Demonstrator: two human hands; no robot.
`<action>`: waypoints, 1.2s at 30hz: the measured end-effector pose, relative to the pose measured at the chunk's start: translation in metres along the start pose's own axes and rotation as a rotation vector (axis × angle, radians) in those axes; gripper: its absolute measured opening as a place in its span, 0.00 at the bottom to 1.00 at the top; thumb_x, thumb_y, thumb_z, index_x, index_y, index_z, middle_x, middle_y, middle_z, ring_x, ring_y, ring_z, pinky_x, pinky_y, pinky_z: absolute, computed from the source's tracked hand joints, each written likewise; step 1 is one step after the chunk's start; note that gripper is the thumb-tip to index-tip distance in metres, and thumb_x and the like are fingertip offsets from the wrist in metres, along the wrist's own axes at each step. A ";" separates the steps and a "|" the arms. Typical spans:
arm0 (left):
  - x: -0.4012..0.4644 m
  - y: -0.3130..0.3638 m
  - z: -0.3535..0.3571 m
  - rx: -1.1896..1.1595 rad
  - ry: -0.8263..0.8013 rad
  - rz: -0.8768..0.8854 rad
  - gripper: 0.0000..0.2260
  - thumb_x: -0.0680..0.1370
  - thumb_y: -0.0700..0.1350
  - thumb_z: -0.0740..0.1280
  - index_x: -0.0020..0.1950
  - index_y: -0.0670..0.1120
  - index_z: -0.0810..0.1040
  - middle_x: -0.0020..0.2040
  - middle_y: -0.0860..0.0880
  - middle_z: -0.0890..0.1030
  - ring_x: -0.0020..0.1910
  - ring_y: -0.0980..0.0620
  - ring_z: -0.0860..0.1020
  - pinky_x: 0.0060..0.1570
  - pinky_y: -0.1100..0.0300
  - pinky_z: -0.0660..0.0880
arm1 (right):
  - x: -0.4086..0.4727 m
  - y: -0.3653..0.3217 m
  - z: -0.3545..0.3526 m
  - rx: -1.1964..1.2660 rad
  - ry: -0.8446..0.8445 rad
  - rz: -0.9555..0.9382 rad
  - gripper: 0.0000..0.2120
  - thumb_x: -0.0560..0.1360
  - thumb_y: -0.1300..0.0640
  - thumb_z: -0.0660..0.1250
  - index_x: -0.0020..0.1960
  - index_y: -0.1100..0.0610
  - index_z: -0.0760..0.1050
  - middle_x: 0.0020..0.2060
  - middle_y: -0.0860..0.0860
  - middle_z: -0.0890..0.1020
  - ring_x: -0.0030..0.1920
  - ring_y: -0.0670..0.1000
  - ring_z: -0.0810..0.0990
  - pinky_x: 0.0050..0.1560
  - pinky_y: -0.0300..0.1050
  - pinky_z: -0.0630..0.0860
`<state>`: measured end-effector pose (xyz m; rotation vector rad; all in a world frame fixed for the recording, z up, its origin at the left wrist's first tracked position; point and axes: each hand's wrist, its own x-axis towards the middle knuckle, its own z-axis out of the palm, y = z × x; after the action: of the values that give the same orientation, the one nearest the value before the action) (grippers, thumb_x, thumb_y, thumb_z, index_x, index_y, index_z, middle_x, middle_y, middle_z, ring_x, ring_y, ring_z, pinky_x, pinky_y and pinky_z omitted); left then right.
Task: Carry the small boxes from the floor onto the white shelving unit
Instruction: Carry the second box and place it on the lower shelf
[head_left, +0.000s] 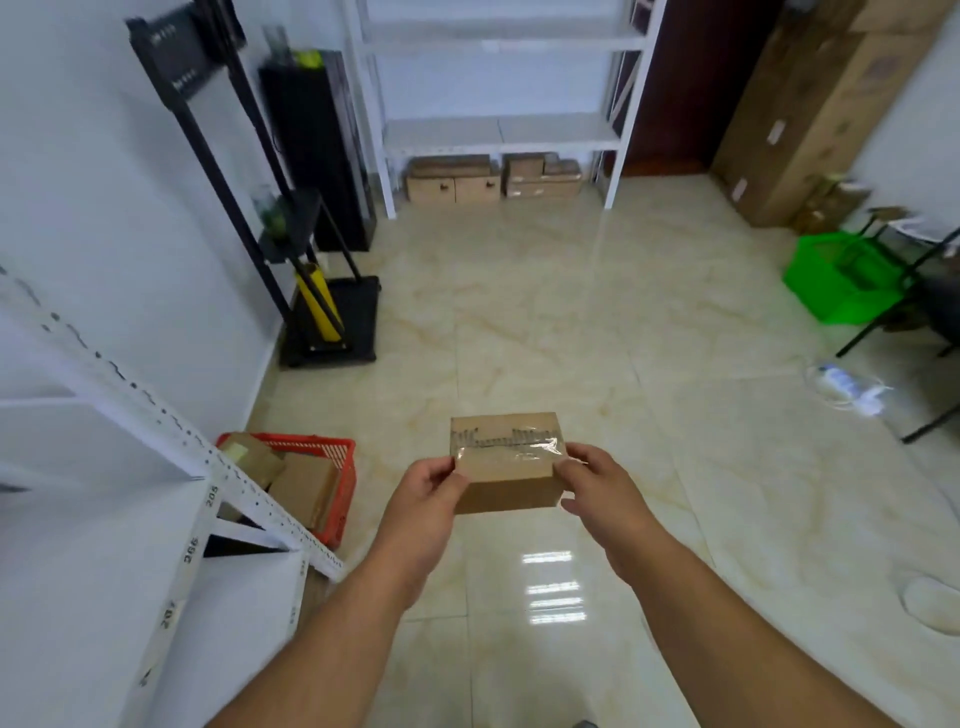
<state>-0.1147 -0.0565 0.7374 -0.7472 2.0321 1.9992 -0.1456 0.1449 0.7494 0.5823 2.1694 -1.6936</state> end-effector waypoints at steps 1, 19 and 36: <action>-0.001 0.005 -0.003 0.002 0.006 0.015 0.08 0.84 0.48 0.70 0.62 0.52 0.81 0.59 0.54 0.85 0.60 0.54 0.82 0.72 0.47 0.77 | -0.006 -0.006 0.001 0.005 -0.002 -0.028 0.16 0.82 0.55 0.65 0.69 0.49 0.81 0.64 0.49 0.83 0.65 0.52 0.82 0.72 0.59 0.78; -0.005 0.031 -0.021 -0.110 -0.024 0.097 0.12 0.86 0.45 0.66 0.67 0.54 0.84 0.60 0.56 0.89 0.59 0.60 0.85 0.64 0.54 0.82 | -0.010 -0.024 0.012 0.121 -0.031 -0.077 0.10 0.80 0.62 0.64 0.59 0.56 0.79 0.54 0.51 0.86 0.56 0.51 0.83 0.68 0.58 0.81; 0.091 0.114 0.069 -0.034 -0.035 0.026 0.21 0.86 0.54 0.65 0.78 0.52 0.74 0.72 0.52 0.82 0.71 0.50 0.78 0.75 0.42 0.74 | 0.119 -0.103 -0.053 0.337 -0.005 -0.039 0.14 0.75 0.46 0.74 0.45 0.57 0.78 0.48 0.58 0.86 0.48 0.57 0.82 0.65 0.71 0.82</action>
<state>-0.2608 -0.0130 0.7895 -0.6905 2.0036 2.0508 -0.3008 0.1888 0.7895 0.6225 1.9140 -2.0969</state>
